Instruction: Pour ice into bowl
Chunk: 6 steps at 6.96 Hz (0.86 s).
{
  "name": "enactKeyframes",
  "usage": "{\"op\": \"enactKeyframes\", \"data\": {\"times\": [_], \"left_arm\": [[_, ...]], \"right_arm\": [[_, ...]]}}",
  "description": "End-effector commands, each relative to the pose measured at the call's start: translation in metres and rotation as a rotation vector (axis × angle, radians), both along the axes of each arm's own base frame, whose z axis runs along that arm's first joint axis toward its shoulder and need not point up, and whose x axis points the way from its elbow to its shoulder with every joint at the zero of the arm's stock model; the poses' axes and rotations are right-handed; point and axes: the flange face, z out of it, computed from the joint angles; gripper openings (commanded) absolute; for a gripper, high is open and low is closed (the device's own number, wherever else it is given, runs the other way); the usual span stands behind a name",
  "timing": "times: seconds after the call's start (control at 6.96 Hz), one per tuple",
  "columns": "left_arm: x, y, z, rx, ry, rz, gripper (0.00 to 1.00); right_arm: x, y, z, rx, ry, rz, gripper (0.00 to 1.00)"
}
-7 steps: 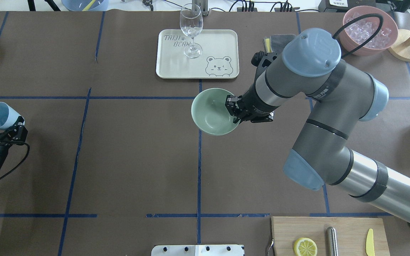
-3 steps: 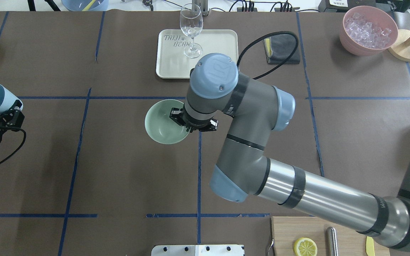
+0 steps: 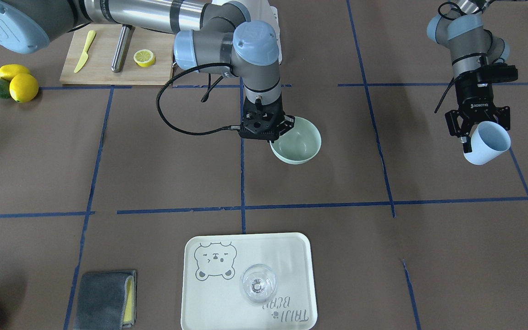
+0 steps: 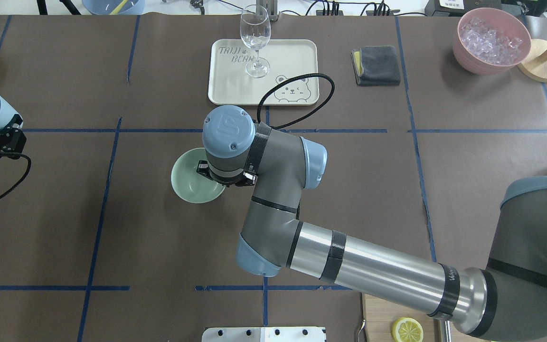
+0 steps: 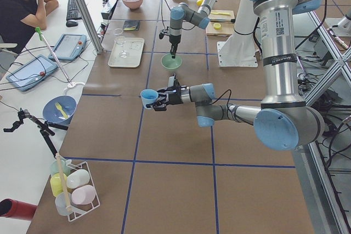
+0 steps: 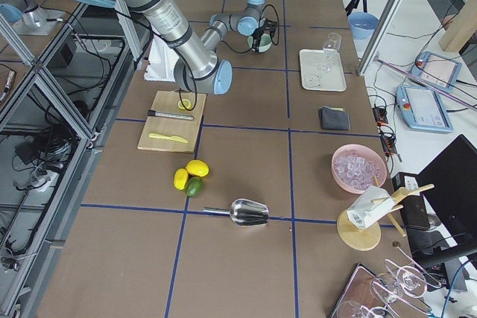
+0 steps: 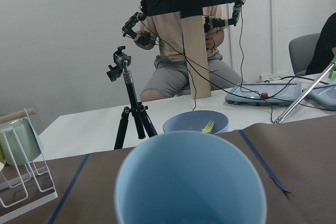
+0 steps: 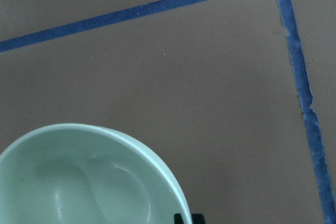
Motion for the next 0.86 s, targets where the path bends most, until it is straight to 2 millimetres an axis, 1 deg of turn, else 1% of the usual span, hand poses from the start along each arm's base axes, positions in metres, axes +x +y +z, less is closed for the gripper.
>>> {"op": "enactKeyframes", "data": {"times": [0.0,0.14,0.29,0.43,0.57,0.72], "left_arm": [[0.003,0.001,-0.012,0.019,-0.022,0.014,0.00],[0.009,-0.001,-0.021,0.023,-0.014,0.018,0.00],[0.035,-0.011,-0.029,-0.022,-0.093,0.028,0.00],[0.068,-0.023,-0.069,-0.064,-0.168,0.041,0.00],[0.104,-0.020,-0.102,-0.093,-0.229,0.078,0.00],[0.139,-0.009,-0.126,-0.093,-0.249,0.123,0.00]], "right_arm": [[-0.001,-0.001,-0.010,0.011,-0.029,0.005,0.99],[0.006,-0.001,-0.020,0.013,-0.052,0.002,1.00],[0.034,-0.016,-0.023,-0.016,-0.084,-0.014,1.00],[0.073,-0.031,-0.008,-0.025,-0.110,-0.012,1.00],[0.111,-0.040,0.021,-0.036,-0.119,-0.007,1.00],[0.150,-0.047,0.055,-0.021,-0.115,-0.024,1.00]]}}
